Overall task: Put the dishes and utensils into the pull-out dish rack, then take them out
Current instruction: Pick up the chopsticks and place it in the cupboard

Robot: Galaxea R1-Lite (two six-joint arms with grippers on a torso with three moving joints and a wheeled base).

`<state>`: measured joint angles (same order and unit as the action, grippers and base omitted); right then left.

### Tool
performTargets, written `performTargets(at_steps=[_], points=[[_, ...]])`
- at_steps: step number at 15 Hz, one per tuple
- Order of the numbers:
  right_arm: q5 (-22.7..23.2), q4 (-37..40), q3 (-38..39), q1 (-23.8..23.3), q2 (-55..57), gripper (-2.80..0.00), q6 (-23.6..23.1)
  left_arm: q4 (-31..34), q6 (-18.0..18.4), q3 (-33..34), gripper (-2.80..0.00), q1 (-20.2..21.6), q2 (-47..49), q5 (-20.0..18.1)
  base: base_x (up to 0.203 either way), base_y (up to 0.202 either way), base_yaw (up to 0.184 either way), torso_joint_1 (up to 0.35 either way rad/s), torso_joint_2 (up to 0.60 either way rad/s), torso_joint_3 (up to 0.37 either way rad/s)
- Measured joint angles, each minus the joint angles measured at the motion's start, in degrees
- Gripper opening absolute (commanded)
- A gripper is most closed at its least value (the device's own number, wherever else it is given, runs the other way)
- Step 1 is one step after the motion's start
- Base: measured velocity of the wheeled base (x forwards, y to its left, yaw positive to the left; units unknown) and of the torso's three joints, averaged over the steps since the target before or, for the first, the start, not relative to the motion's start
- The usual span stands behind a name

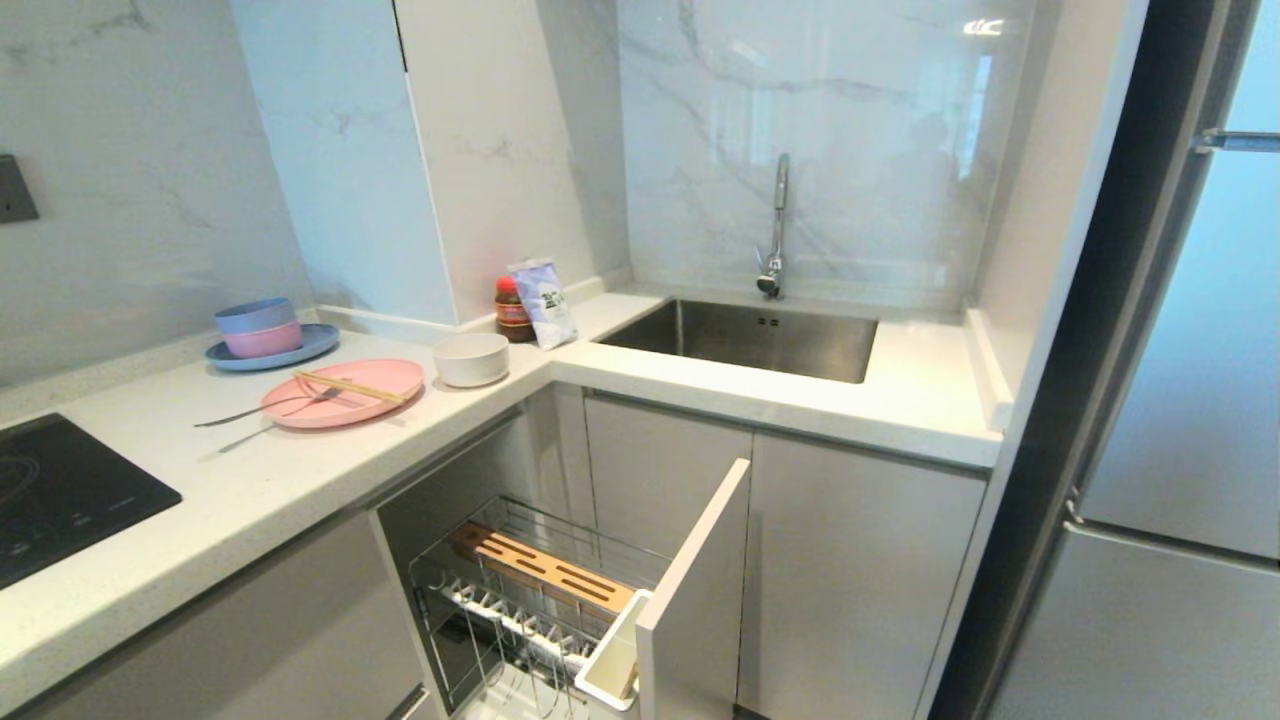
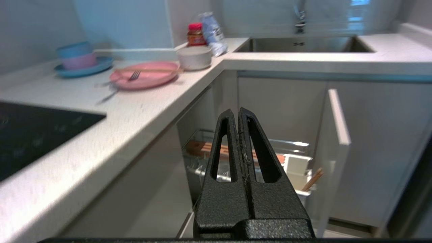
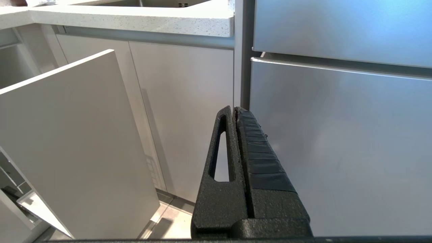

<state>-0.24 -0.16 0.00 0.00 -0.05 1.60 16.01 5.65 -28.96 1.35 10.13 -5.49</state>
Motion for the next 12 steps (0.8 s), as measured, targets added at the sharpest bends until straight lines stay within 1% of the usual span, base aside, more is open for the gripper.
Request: performTargets(at_steps=[1,2,3,5,6,7,9,12], points=[[0.0,0.0,0.0,0.0,0.0,-2.80,0.0,-1.3,-1.5,4.6,-2.80,-0.3,-3.3,2.2,0.000,0.000,0.000,0.000,0.00,0.000],[0.0,0.0,0.0,0.0,0.0,-2.80,0.0,-4.2,-3.7,9.2,-2.80,-0.6,-5.7,4.6,0.000,0.000,0.000,0.000,0.00,0.000],[0.0,0.0,0.0,0.0,0.0,-2.80,0.0,-8.0,-5.0,14.4,-2.80,-0.7,-7.3,6.3,0.000,0.000,0.000,0.000,0.00,0.000],[0.0,0.0,0.0,0.0,0.0,-2.80,0.0,-17.8,-4.2,23.9,-2.80,-0.9,-9.0,8.1,0.000,0.000,0.000,0.000,0.00,0.000],[0.0,0.0,0.0,0.0,0.0,-2.80,0.0,-22.2,-3.6,26.4,-2.80,-1.0,-9.5,8.0,0.000,0.000,0.000,0.000,0.00,0.000],[0.0,0.0,0.0,0.0,0.0,-2.80,0.0,-23.3,-3.4,27.7,-2.80,-1.0,-9.8,6.8,0.000,0.000,0.000,0.000,0.00,0.000],[0.0,0.0,0.0,0.0,0.0,-2.80,0.0,-19.1,-3.7,28.7,-2.80,-1.0,-10.0,4.2,0.000,0.000,0.000,0.000,0.00,0.000],[0.0,0.0,0.0,0.0,0.0,-2.80,0.0,-18.3,-3.5,28.9,-2.80,-1.4,-10.1,3.6,0.000,0.000,0.000,0.000,0.00,0.000]])
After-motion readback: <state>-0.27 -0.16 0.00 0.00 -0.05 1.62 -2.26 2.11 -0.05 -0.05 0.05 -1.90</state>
